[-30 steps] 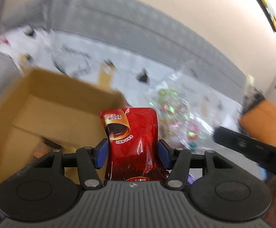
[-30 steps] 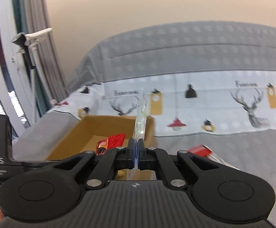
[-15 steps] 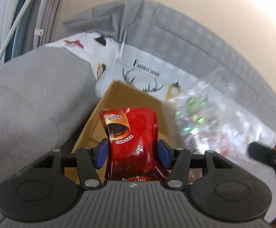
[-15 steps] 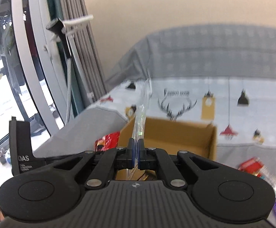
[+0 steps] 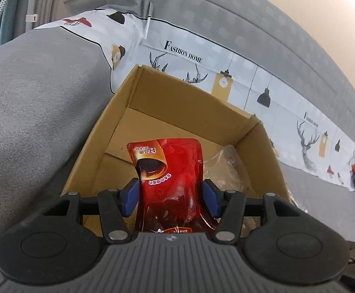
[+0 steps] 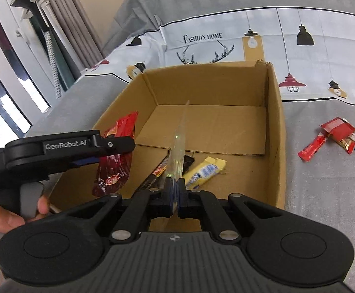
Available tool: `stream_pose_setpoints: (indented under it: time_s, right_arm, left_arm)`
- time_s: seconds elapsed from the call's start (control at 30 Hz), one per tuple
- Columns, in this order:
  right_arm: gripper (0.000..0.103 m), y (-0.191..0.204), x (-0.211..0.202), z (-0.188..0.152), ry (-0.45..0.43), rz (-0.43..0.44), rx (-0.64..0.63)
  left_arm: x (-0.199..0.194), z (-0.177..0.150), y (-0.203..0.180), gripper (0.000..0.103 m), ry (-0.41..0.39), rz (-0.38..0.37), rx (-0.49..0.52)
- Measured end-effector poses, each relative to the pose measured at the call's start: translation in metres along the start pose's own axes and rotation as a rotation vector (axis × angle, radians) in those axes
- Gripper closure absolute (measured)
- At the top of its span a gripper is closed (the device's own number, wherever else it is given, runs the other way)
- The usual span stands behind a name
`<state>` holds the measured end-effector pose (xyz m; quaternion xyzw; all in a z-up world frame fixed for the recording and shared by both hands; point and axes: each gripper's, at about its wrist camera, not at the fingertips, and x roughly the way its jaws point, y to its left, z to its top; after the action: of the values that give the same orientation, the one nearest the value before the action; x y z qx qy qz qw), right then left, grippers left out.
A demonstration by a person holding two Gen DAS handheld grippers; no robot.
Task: Organize snacks
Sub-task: 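Carry the pouch and candy bag over the box and release both, then grasp the red stick with the left tool while the right tool grasps the purple bar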
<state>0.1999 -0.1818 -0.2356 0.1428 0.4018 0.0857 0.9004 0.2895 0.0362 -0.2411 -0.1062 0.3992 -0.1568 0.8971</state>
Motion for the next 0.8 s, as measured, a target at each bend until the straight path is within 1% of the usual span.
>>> stream_pose_setpoints:
  time_s: [0.03,0.07,0.1,0.13,0.17,0.2,0.23,0.27,0.3,0.37,0.43,0.5,0.57,0.67,0.8]
  right_arm:
    - [0.093,0.0,0.002,0.001,0.003,-0.02,0.001]
    - [0.091,-0.002,0.002,0.002,-0.005,-0.035,0.005]
    - [0.076,-0.004,0.001,0.003,-0.013,-0.038,0.011]
    - [0.065,-0.006,-0.002,0.004,-0.021,-0.035,0.02]
    - [0.046,-0.009,-0.005,0.004,-0.029,-0.033,0.029]
    - [0.041,-0.011,-0.009,0.004,-0.042,-0.027,0.033]
    - [0.04,-0.015,-0.016,0.004,-0.06,-0.022,0.033]
    - [0.034,-0.017,-0.022,0.003,-0.074,-0.023,0.032]
    - [0.022,-0.021,-0.029,0.003,-0.091,-0.026,0.035]
    - [0.009,-0.034,-0.047,-0.001,-0.14,-0.032,0.05]
    - [0.008,-0.051,-0.067,-0.005,-0.195,-0.026,0.065]
    - [0.0,-0.07,-0.086,-0.011,-0.243,-0.03,0.072]
    - [0.0,-0.09,-0.102,-0.018,-0.28,-0.045,0.082]
    - [0.0,-0.119,-0.121,-0.031,-0.309,-0.134,0.078]
    - [0.0,-0.158,-0.131,-0.046,-0.314,-0.225,0.079]
  left_arm:
    - [0.001,0.0,-0.003,0.034,0.006,0.003,0.015]
    - [0.002,0.0,-0.007,0.018,0.01,0.019,0.037]
    - [0.001,-0.001,-0.011,0.003,0.0,0.037,0.055]
    - [-0.001,-0.001,-0.014,0.0,-0.018,0.05,0.064]
    - [-0.005,-0.002,-0.018,0.0,-0.041,0.052,0.072]
    - [-0.008,-0.002,-0.021,0.0,-0.054,0.045,0.077]
    - [-0.01,-0.002,-0.024,0.0,-0.06,0.035,0.072]
    - [-0.011,-0.001,-0.027,0.0,-0.061,0.019,0.063]
    - [-0.011,-0.002,-0.03,0.0,-0.064,-0.003,0.049]
    - [-0.012,-0.003,-0.039,0.0,-0.063,-0.031,0.025]
    - [-0.014,-0.005,-0.054,0.0,-0.066,-0.075,0.026]
    - [-0.015,-0.009,-0.074,0.0,-0.074,-0.108,0.058]
    - [-0.015,-0.015,-0.1,0.0,-0.086,-0.126,0.104]
    - [-0.008,-0.026,-0.135,0.0,-0.071,-0.16,0.164]
    - [0.009,-0.04,-0.179,0.0,-0.043,-0.202,0.231]
